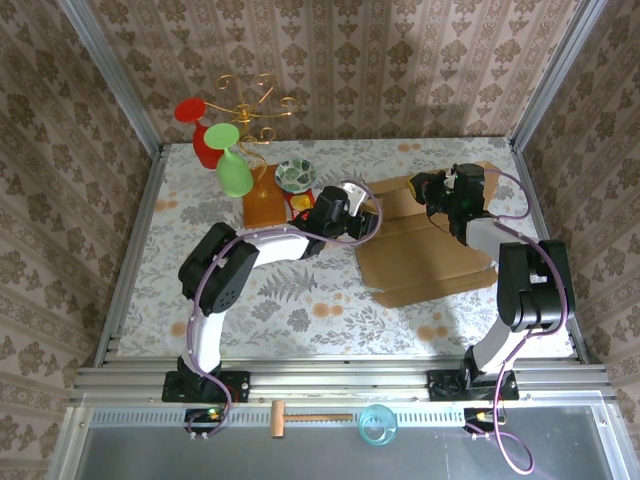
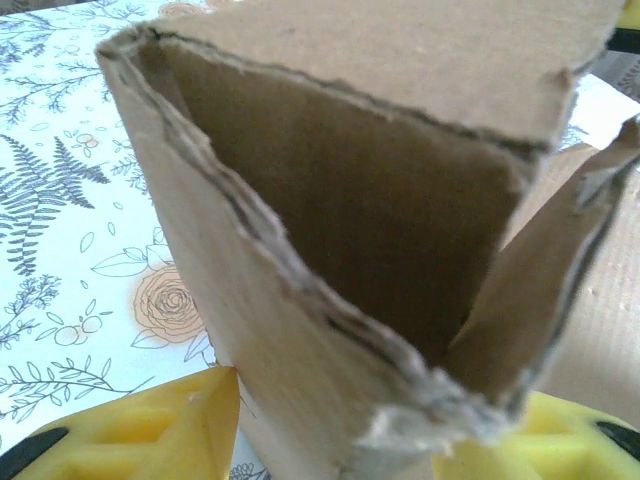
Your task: Fold the paper box
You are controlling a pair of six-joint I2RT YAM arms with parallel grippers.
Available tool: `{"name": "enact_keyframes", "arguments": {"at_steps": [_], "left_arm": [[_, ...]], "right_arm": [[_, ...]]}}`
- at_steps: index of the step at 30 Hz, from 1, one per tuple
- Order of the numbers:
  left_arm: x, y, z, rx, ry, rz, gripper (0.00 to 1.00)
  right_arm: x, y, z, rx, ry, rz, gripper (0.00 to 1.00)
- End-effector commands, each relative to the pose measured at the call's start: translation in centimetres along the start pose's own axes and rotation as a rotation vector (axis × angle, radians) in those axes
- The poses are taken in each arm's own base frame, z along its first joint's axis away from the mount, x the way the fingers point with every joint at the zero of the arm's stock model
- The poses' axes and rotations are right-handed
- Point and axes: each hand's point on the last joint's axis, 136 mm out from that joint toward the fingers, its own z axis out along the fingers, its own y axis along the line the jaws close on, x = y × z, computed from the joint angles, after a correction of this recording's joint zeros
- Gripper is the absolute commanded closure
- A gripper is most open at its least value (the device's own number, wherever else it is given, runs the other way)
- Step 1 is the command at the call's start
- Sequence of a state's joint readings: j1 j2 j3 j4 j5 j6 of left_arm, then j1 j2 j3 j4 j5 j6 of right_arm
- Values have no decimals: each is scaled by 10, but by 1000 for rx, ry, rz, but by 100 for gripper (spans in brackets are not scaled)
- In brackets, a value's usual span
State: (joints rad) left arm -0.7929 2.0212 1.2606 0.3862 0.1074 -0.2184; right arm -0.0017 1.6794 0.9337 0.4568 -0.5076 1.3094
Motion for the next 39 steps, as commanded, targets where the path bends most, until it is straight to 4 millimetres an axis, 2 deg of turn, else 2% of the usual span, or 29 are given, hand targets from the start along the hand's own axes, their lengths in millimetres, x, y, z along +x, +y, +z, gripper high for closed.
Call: {"name": "enact_keyframes", "arguments": {"at_steps": [1,17,27,31,36,39], "left_arm": [[-14,5,6,-83,-38,-16,48],[-20,24,23,-263,-79,-98,47],[-18,28,31,-293,-73,-128,67],[-13,29,32,-325,-64,-142,70],[-4,32,31,-374,-53,-168,69],[1,35,30,-409,-40,-176,73]], "right_arm": [[7,-17,4,42,19,39,100],[8,-20,6,45,23,51,100],[8,-23,7,48,19,56,100],[9,-24,5,49,10,54,100],[13,-28,4,46,2,56,100],[15,-32,5,48,2,64,100]]}}
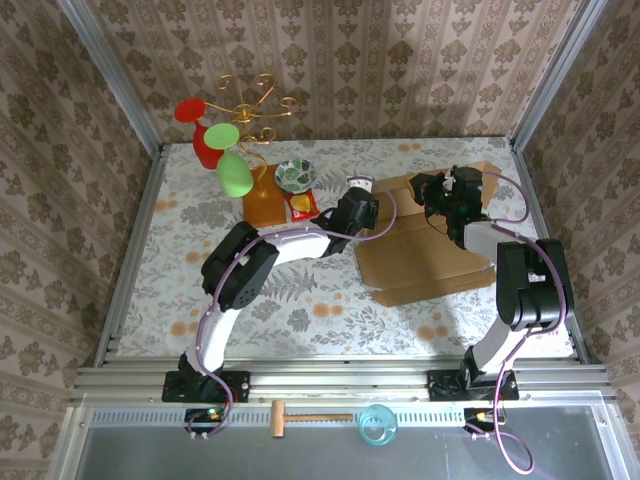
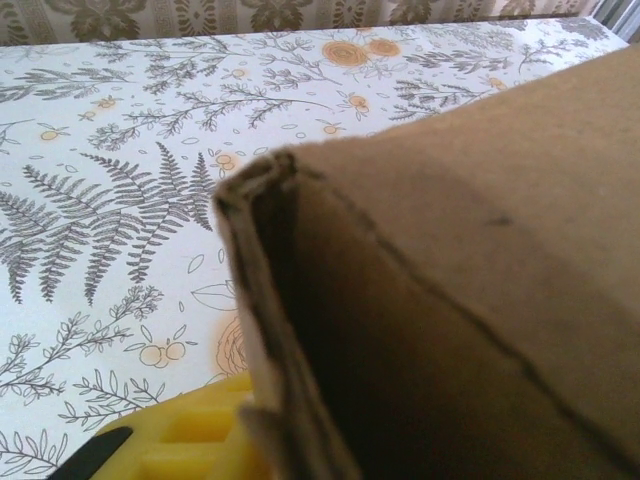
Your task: Fold the paper box
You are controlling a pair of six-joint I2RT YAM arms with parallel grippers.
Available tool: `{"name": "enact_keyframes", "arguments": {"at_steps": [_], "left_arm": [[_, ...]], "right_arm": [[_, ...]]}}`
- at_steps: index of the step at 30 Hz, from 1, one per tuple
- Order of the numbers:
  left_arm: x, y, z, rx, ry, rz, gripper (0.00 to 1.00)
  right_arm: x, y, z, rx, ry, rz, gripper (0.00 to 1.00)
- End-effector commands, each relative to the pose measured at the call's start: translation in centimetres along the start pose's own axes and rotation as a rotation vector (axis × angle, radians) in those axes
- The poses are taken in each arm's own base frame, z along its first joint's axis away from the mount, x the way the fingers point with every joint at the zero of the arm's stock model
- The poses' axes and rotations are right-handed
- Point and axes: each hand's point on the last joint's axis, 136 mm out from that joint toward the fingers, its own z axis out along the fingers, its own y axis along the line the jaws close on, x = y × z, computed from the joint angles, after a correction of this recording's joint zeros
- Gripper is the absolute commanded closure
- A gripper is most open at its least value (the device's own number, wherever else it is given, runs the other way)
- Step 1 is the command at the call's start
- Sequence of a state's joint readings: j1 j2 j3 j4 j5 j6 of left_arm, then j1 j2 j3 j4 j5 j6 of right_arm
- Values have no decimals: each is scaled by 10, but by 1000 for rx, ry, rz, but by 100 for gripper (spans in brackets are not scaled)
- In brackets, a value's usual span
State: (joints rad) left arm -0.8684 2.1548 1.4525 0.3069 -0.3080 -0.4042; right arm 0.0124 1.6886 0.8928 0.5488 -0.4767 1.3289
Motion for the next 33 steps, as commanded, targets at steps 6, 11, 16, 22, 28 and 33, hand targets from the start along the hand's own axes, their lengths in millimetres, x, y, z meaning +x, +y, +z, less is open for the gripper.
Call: {"name": "enact_keyframes", "arguments": {"at_steps": [6,11,16,22,28,33], "left_arm": [[21,18,5,-143,66,-15,100],[28,20,4,-194,86,-2,100],[35,16,5,-169,102,-19,83],[45,15,3,-164,124,-26,76],[56,18,2,-175,144,-19,76],[60,19,4,-189,157,-6,79]], "right_arm": [[14,-26,1,75,18,70,100],[15,-25,2,73,18,69,100],[16,-26,2,74,19,69,100],[16,-28,2,75,17,71,100],[15,-26,2,70,13,73,100],[15,-27,2,71,12,74,100]]}}
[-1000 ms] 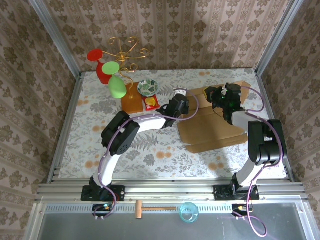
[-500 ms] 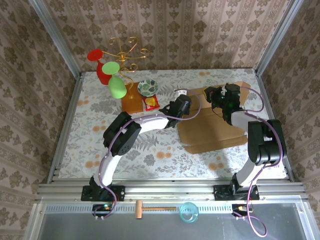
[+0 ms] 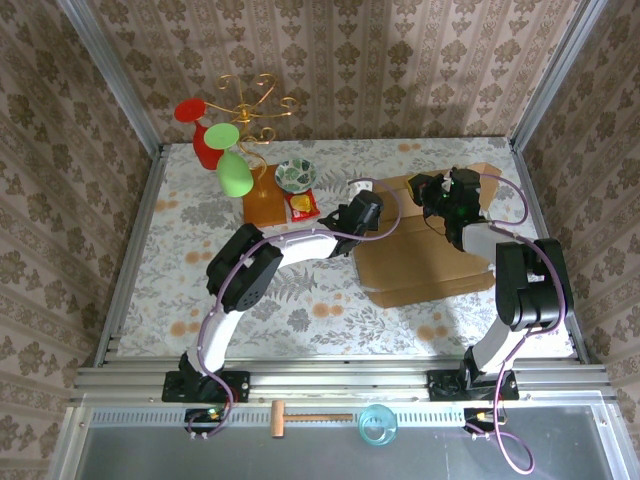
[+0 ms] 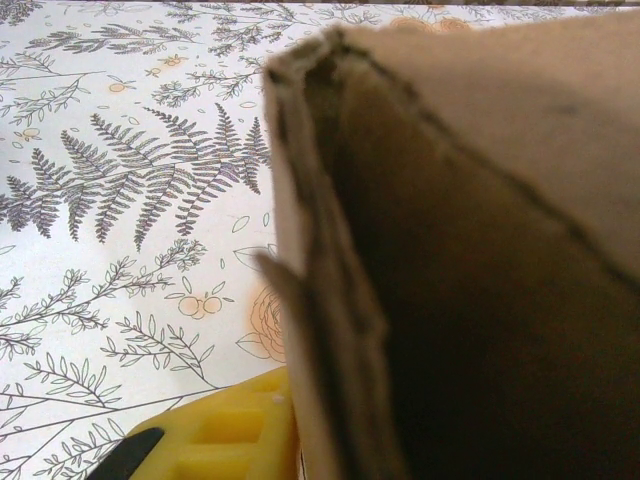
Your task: Fold the paper box
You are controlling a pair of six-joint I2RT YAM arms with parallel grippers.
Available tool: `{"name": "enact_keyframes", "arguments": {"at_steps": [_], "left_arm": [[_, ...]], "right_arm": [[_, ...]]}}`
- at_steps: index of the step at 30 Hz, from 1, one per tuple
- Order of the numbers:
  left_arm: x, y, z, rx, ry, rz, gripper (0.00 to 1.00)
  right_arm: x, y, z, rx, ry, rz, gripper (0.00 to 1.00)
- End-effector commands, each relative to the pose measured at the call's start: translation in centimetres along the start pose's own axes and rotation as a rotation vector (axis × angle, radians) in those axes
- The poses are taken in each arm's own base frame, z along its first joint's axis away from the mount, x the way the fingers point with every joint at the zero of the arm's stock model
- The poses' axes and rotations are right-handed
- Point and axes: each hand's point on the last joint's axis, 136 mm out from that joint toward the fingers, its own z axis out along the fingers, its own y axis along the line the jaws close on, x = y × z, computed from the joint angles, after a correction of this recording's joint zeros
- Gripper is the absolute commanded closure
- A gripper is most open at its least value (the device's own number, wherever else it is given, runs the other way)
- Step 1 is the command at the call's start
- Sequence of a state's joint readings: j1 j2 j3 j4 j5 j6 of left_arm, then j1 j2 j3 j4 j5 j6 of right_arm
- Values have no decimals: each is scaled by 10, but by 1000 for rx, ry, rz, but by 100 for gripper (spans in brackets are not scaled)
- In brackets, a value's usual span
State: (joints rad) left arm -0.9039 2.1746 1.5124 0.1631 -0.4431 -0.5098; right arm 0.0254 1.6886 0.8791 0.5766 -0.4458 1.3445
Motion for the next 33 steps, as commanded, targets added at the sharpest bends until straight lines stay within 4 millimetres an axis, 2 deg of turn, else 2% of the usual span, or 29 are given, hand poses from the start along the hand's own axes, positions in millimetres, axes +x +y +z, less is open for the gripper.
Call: {"name": "enact_keyframes", "arguments": {"at_steps": [1,3,11,24,26,29,33], "left_arm": [[48,15,10,-69,116,59,77],[51,16,10,-87,124,68,72],[56,16,9,-93,126,63,70],[60,20,9,-131,120,67,83],[62,21,9,-138,123,67,88],[63,22,10,-152,126,69,100],[60,25,10,-178,122,81,100]], "right_arm": [[13,-27,0,78,30,69,100],[13,-28,0,76,28,69,100],[14,-26,0,44,25,66,100],[13,-31,-7,-9,-1,74,100],[13,-33,-7,-12,-3,82,100],[13,-35,-7,-11,-10,95,100],[11,-35,-9,-6,-20,104,100]]}}
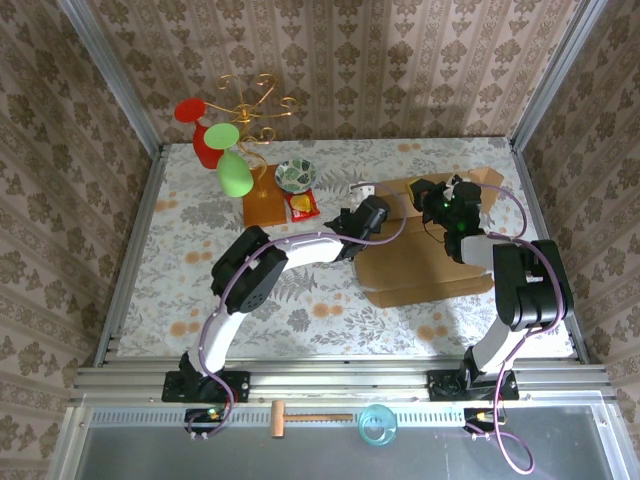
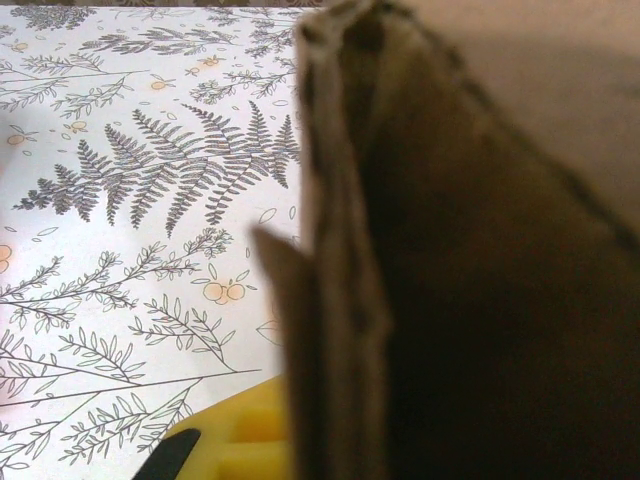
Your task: Fold the paper box
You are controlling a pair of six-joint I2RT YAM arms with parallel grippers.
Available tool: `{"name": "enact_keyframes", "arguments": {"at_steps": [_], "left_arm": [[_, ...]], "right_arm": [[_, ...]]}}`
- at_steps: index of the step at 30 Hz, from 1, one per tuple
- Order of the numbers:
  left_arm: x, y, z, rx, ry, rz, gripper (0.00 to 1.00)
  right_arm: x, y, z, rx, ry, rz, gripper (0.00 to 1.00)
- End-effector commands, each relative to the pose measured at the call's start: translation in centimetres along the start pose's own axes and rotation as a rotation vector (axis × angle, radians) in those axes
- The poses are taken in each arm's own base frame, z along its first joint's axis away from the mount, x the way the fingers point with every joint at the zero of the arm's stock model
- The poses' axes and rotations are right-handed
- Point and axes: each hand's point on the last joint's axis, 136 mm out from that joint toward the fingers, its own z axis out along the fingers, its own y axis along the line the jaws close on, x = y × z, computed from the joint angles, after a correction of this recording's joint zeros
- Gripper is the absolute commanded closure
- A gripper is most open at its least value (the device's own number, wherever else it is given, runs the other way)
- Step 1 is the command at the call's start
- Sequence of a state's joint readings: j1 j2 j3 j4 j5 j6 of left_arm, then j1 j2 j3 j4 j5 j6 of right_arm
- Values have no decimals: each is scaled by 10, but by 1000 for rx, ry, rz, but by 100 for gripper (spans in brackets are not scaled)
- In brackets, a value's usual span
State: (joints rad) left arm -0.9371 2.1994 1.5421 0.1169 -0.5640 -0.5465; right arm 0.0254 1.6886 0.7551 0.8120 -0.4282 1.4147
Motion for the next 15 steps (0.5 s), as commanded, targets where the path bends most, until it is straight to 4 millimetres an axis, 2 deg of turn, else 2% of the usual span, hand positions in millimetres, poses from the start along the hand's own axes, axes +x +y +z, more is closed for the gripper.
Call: {"name": "enact_keyframes", "arguments": {"at_steps": [1,5,8,9,10,13,15], "left_arm": [[53,22,13,-93,138,94,100],[47,28,11,-136,128,127,100],[41,32,8,-156,112,158,100],[39,34,6,-159,106,168,100],[35,37,5,-158,99,175,100],[21,46,-4,-152,76,187,100],[11,53,-11,-151,64,204,100]], "right_arm": [[7,-30,-3,93,5,80,100],[4,-22,-9,107,-19,71,87],[2,-11,-15,117,-36,58,69],[0,-8,-19,122,-48,60,61],[-2,-4,-23,129,-60,56,53],[-8,11,-42,161,-104,32,36],[-14,27,-59,177,-134,1,30]]}}
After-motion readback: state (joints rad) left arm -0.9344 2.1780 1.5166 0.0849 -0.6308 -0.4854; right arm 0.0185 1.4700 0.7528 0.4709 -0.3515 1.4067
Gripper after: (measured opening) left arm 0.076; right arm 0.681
